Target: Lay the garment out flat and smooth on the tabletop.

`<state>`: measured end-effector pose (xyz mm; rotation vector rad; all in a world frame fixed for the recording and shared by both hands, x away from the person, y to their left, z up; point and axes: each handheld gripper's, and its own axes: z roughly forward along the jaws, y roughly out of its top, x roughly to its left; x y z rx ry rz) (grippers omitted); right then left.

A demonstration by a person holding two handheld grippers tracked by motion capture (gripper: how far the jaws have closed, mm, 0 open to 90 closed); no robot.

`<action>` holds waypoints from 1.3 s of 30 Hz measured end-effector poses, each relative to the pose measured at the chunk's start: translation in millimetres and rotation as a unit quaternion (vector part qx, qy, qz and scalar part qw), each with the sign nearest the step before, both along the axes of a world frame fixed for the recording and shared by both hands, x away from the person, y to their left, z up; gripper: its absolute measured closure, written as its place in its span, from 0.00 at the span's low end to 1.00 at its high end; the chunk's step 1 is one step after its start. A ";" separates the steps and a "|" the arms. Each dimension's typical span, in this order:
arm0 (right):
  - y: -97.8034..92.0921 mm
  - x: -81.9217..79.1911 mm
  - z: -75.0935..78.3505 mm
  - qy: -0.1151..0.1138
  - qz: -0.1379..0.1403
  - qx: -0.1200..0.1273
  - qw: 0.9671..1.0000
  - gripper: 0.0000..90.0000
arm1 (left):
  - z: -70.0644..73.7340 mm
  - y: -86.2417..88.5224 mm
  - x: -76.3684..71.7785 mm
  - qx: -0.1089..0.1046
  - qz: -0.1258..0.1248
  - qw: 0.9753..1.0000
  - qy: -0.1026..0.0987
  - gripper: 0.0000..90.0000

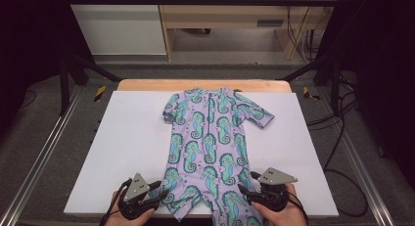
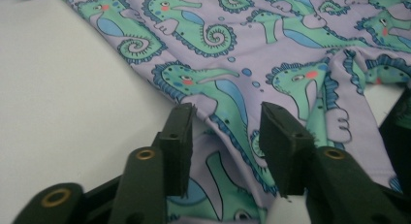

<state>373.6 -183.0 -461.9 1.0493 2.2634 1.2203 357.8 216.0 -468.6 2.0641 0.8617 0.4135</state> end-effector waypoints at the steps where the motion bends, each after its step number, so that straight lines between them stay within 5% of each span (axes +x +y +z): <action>1: 1.4 0.7 1.4 -0.004 -0.002 0.000 1.000 0.38 | -0.8 0.3 -1.1 -0.002 -0.001 1.000 0.002 0.62; 7: 20.4 8.0 2.4 -0.006 0.013 0.002 1.000 0.31 | -10.0 -11.3 6.5 0.018 -0.005 1.000 0.020 0.57; 10: 27.1 14.1 -2.0 -0.005 0.011 -0.016 1.000 0.27 | -10.2 -18.5 16.8 0.027 -0.008 0.999 0.017 0.65; 13: 21.5 25.7 -8.4 0.009 -0.025 -0.036 0.999 0.27 | -10.4 -22.9 28.9 0.031 -0.004 0.999 0.013 0.79; 16: 13.6 32.2 -15.2 0.032 -0.039 -0.035 0.998 0.35 | -9.2 -26.2 39.2 0.030 -0.008 0.999 0.006 0.93; 19: 14.2 32.1 -20.6 0.050 -0.028 -0.043 0.997 0.44 | -7.7 -28.3 45.9 0.017 -0.007 1.000 0.002 0.97; 21: 14.6 30.5 -21.3 0.048 -0.020 -0.036 0.998 0.55 | -5.4 -31.5 54.6 0.000 -0.004 1.000 -0.005 0.98; 27: 14.3 30.0 -21.8 0.047 -0.012 -0.028 0.998 0.58 | -2.7 -37.5 77.6 -0.005 0.000 1.000 -0.002 0.98; 32: 16.4 29.8 -23.8 0.048 0.004 -0.027 0.998 0.71 | -11.8 -45.8 95.0 0.023 -0.006 1.000 0.016 0.98; 36: 16.7 29.9 -25.5 0.047 0.009 -0.028 0.998 0.72 | -14.4 -44.9 94.5 0.028 -0.009 0.999 0.017 0.95; 39: 14.3 29.9 -26.2 0.046 0.008 -0.022 0.999 0.69 | -8.8 -35.5 88.6 0.025 0.005 1.000 0.003 0.81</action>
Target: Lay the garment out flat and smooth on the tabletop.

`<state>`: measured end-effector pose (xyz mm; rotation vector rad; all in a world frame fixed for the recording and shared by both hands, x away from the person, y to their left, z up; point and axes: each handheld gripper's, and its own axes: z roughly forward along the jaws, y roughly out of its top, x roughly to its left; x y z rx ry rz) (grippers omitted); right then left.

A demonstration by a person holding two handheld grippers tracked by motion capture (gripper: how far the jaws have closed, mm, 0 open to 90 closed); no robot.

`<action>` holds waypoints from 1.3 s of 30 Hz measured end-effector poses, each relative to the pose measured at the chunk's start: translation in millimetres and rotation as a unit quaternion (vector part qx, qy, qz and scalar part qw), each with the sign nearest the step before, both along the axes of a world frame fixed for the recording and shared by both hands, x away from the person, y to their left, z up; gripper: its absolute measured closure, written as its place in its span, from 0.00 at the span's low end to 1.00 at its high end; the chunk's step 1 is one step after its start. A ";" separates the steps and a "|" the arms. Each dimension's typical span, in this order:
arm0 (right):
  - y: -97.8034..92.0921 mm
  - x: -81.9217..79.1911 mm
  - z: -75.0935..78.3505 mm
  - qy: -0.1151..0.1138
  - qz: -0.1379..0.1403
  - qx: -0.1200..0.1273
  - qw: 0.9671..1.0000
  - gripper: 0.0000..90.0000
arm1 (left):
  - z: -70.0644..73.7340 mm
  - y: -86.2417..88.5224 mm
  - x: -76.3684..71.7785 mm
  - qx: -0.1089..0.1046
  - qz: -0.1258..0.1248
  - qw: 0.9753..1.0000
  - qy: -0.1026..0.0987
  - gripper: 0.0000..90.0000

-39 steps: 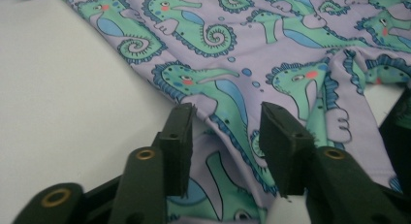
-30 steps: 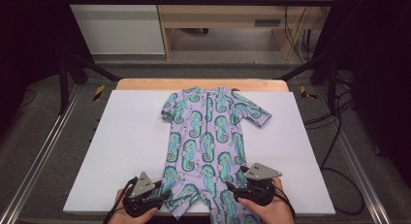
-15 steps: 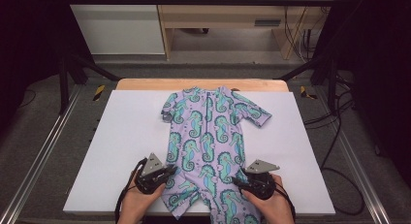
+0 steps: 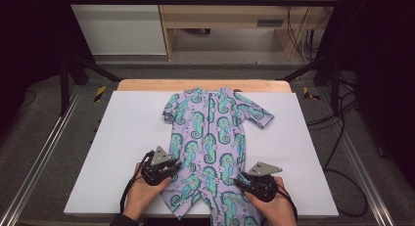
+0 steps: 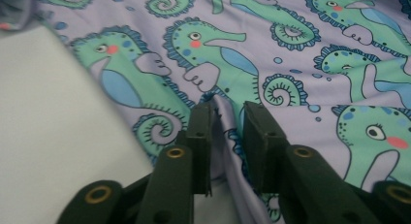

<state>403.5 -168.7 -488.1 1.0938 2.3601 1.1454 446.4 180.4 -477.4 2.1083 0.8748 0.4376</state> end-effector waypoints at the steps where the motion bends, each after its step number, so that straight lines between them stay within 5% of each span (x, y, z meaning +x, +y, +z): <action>1: -0.8 -0.3 -0.2 0.000 -0.001 0.000 1.000 0.68 | 2.3 3.0 -2.3 -0.001 0.004 1.000 -0.005 0.78; 7: -5.4 -3.9 -1.1 -0.001 -0.011 0.011 1.000 0.60 | 11.3 17.8 -16.8 -0.011 0.014 1.000 -0.020 0.54; 13: -9.1 -9.9 -0.6 0.000 -0.016 0.015 1.000 0.55 | 10.5 31.3 -51.6 0.004 -0.006 1.000 -0.010 0.47; 16: -9.7 -11.3 -1.3 0.002 -0.014 0.015 1.000 0.54 | 4.8 39.6 -57.1 0.008 0.000 1.000 -0.005 0.48; 18: -9.3 -10.8 -2.5 0.003 -0.014 0.015 1.000 0.54 | -0.5 40.1 -55.3 0.017 -0.011 1.000 0.012 0.57; 20: -8.4 -10.1 -3.0 0.004 -0.016 0.016 1.000 0.54 | -1.1 38.4 -56.7 0.022 -0.025 0.999 0.025 0.77; 23: -7.8 -9.5 -2.6 0.003 -0.017 0.017 1.000 0.55 | 9.0 36.4 -67.8 0.018 -0.041 0.998 0.032 0.97; 26: -7.2 -8.0 -3.1 0.004 -0.015 0.017 1.000 0.55 | 24.2 35.3 -85.1 0.004 -0.060 0.997 0.045 0.98; 30: -6.1 -6.2 -2.8 0.004 -0.014 0.017 1.000 0.55 | 46.8 33.5 -105.6 -0.012 -0.072 0.997 0.031 0.98; 39: -2.4 -4.5 -1.1 0.004 -0.013 0.019 1.000 0.55 | 65.4 28.1 -110.2 -0.057 -0.079 0.995 0.035 0.97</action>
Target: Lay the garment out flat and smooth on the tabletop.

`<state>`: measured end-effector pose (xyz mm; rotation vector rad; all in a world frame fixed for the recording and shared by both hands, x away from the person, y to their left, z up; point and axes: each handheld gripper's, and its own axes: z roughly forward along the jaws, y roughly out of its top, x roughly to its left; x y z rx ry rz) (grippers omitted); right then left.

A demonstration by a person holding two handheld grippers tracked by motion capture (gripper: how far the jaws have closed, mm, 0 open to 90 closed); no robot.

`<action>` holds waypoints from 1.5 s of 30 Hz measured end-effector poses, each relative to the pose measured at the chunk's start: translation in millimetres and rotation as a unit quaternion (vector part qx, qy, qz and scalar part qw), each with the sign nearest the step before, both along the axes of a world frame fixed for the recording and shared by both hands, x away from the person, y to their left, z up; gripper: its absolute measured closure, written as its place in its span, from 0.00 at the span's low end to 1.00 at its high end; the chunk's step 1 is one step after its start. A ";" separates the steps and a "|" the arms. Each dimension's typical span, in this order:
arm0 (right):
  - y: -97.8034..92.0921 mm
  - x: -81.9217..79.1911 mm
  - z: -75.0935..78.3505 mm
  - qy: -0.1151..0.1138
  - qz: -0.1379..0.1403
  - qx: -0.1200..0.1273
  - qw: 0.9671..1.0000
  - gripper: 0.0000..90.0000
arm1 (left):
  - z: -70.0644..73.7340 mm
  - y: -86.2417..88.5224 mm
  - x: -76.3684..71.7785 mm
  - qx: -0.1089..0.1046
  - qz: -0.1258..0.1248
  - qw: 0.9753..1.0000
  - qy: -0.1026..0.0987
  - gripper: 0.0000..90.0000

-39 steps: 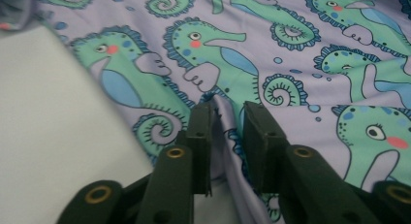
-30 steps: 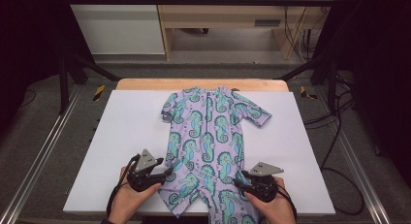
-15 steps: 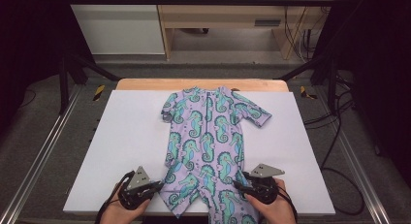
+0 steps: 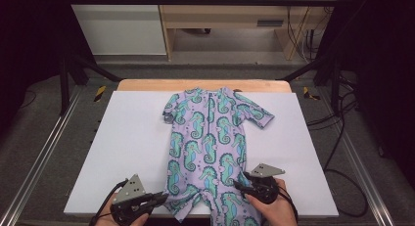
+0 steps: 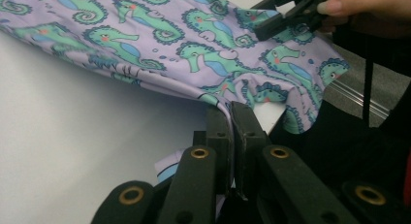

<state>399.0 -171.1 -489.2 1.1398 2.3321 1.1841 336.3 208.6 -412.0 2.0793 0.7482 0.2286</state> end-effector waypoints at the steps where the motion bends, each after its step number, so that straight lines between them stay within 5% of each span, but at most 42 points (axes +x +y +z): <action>1: 0.1 0.4 0.6 -0.001 0.000 0.000 1.000 0.55 | 1.7 -4.1 -1.2 0.007 -0.004 1.000 -0.003 0.97; 10: -1.1 0.2 5.6 -0.009 -0.003 0.006 1.000 0.48 | 5.4 -8.1 9.5 0.006 0.039 0.998 -0.047 0.58; 21: -7.9 3.7 8.5 -0.015 -0.033 0.012 0.999 0.31 | -16.2 -5.4 47.6 0.022 0.091 0.994 -0.056 0.49; 26: -10.8 12.0 9.6 -0.014 -0.049 0.014 0.999 0.23 | -31.8 -5.7 69.7 0.026 0.112 0.993 -0.041 0.42; 37: -4.3 37.2 2.6 0.010 -0.045 -0.005 0.999 0.48 | -64.5 -15.3 100.4 0.070 0.108 0.992 0.015 0.52; 40: -0.8 38.0 1.1 0.007 -0.044 -0.017 0.999 0.60 | -69.0 -16.6 100.2 0.082 0.109 0.991 0.001 0.68; 41: 0.8 36.6 1.8 0.006 -0.033 -0.020 0.999 0.79 | -69.9 -15.1 100.0 0.078 0.104 0.992 -0.006 0.75; 43: 2.3 35.2 1.3 0.002 -0.020 -0.024 0.999 0.92 | -71.3 -14.2 97.8 0.070 0.093 0.993 -0.007 0.91; 45: 2.0 33.8 2.2 0.006 -0.014 -0.023 1.000 0.97 | -71.5 -13.6 94.1 0.070 0.093 0.993 -0.012 0.97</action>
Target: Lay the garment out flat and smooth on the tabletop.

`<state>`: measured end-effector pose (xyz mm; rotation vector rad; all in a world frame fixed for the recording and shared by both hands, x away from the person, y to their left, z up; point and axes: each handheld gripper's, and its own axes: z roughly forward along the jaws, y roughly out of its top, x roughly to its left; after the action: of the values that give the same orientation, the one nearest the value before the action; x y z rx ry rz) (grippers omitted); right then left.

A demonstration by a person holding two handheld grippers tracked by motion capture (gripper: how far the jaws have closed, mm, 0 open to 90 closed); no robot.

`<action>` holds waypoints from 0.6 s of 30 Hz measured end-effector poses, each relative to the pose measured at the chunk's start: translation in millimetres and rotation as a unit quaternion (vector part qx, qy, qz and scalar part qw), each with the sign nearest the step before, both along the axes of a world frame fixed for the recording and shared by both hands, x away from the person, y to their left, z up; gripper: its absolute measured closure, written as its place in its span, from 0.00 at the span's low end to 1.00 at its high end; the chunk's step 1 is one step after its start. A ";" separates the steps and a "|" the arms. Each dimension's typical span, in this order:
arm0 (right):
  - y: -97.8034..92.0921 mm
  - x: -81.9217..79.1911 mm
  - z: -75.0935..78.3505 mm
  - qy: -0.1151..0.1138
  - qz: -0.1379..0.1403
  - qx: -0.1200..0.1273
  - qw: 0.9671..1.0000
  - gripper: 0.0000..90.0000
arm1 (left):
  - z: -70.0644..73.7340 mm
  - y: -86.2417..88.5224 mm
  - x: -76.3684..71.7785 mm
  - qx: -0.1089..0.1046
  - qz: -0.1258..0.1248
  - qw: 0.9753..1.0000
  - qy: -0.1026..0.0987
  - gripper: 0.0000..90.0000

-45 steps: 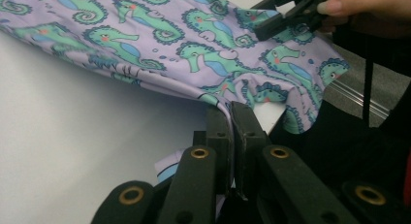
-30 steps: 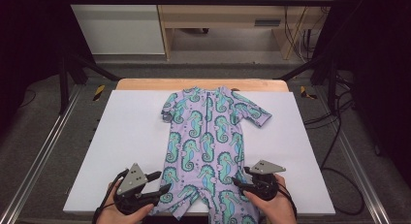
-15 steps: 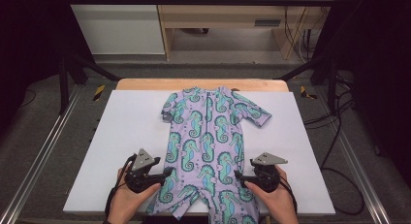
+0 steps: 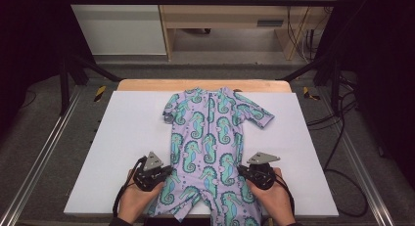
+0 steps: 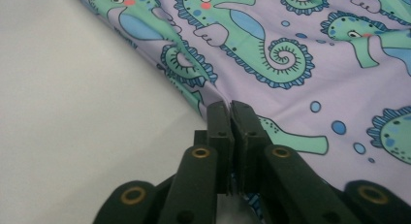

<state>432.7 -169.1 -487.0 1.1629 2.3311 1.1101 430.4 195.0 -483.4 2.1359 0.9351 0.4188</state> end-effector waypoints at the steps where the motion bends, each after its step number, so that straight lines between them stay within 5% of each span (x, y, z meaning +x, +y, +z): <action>1: -0.5 -1.3 0.5 0.003 0.001 0.000 1.000 0.98 | 0.8 0.7 -2.1 0.002 -0.001 1.000 0.003 0.98; 18: -10.2 -40.9 2.3 0.016 0.034 -0.001 0.999 0.98 | 7.1 9.8 -48.2 0.020 -0.048 0.999 0.014 0.99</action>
<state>391.8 -179.3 -484.8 1.1163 2.4129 1.1199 382.2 204.8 -476.4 2.2178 0.8425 0.3634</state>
